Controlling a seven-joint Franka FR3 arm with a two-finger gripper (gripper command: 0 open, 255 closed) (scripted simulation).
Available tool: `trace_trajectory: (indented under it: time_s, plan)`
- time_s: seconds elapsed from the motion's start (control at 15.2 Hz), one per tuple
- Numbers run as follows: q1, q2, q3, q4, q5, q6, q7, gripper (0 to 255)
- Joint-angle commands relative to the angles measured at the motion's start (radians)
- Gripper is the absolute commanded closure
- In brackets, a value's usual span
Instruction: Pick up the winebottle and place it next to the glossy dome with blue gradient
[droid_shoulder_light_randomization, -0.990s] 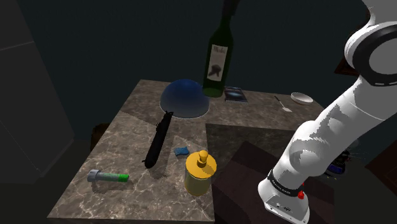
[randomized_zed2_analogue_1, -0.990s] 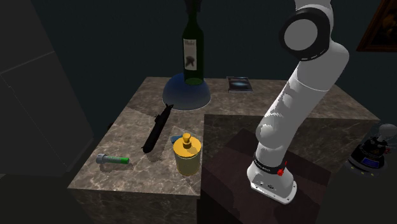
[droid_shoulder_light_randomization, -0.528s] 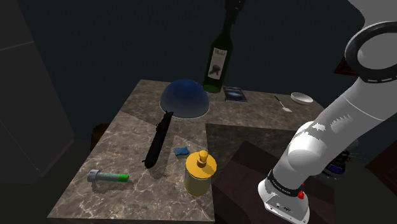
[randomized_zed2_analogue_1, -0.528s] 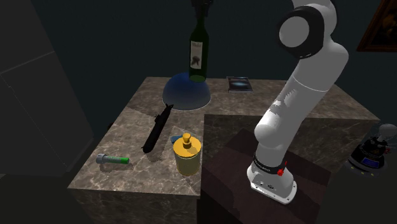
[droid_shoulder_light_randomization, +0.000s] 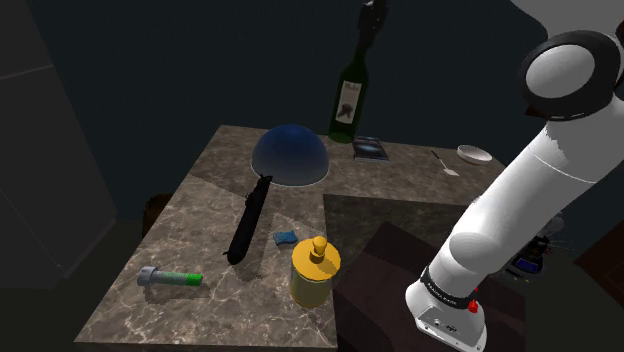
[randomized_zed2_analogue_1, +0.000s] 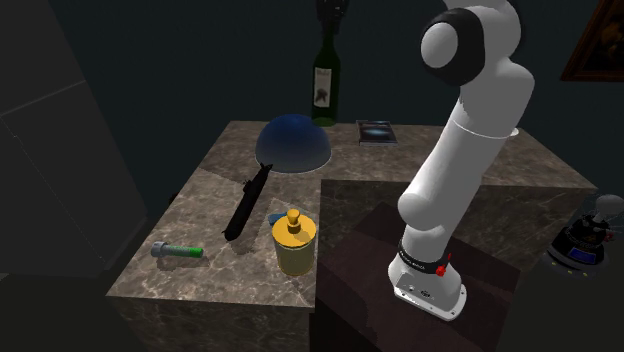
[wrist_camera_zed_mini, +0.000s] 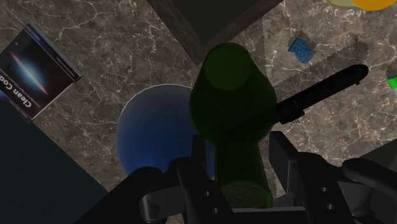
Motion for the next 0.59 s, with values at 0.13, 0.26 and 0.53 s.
trace_trajectory:
  time_s: [0.13,0.26,0.53]
  plan:
    - [-0.038,0.079,-0.054,0.050,0.018,0.030,-0.088,255]
    - [-0.060,0.124,-0.080,0.081,0.031,0.043,-0.132,255]
    - [-0.112,0.230,-0.126,0.169,0.068,0.056,-0.217,255]
